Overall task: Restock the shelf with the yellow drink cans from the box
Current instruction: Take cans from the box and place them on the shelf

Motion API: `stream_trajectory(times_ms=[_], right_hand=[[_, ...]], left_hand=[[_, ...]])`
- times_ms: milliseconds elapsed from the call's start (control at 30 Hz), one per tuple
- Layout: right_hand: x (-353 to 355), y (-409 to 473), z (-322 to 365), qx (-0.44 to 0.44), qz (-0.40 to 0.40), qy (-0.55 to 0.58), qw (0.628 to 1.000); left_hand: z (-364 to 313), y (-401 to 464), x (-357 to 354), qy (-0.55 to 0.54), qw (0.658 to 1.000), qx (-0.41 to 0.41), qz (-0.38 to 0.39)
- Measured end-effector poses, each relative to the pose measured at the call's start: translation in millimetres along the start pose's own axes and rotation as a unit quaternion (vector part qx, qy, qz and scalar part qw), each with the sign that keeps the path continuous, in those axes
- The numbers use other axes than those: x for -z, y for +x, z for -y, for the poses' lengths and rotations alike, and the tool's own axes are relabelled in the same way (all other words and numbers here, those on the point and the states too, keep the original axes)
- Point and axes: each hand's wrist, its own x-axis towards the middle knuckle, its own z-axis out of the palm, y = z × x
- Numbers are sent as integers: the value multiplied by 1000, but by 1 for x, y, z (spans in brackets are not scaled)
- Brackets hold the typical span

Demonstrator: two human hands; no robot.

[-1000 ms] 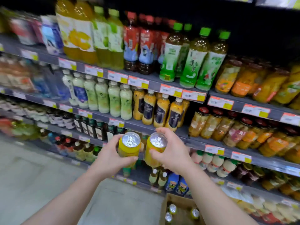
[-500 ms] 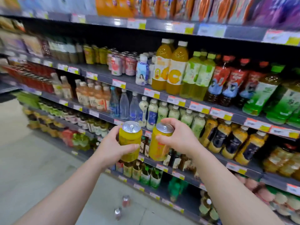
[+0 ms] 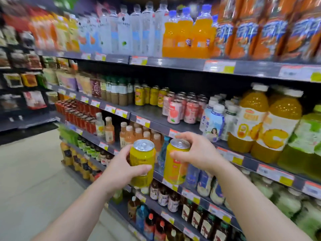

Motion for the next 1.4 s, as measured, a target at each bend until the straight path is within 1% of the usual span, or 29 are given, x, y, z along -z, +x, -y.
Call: stream_trajectory(times_ms=[133,233,333,467,567,700,800,900,1000,1067,1167,1233,1300,1333,1400], right_hand=[[-18,71,18,13,-16,-7,1000],[-31,116,26,14,-32,-18,999],[-48,163,34,12,-63,-19,998],[-76,237,44,-11,-131,-22,991],[-95,299,51,-50,-195,-14,980],[-112,380,55,-117,-256,-29,959],[-126,425,51,-167,-279,-68,943],[-141,453,38,-218,-289,-64,930],[-148,468,30,-234,-308,-67,920],[-149,468,27,-221,-298,-70,926],[-148,456,12,-204,-284,-9,937],[-150,443,-2,-235,-239,-19,942],[-155,436,-14,-282,-185,-73,939],[-158,435,-21,-294,-173,-86,936],[-162,440,-29,-295,-171,-76,937]], left_hand=[[6,61,40,-29,999,-15,-32],[13,108,65,-53,997,-33,-35],[23,161,88,-80,995,-48,-17],[41,246,124,-80,994,-71,18],[53,309,154,-84,991,-86,59],[56,380,190,-89,985,-95,111],[57,423,210,-113,979,-103,134],[63,452,217,-134,973,-98,160],[69,474,217,-147,968,-94,178],[71,483,214,-151,968,-90,179],[70,490,208,-155,965,-88,192],[71,495,205,-155,964,-86,200],[73,499,201,-154,963,-84,204],[74,499,199,-156,963,-84,205],[74,501,197,-160,962,-83,205]])
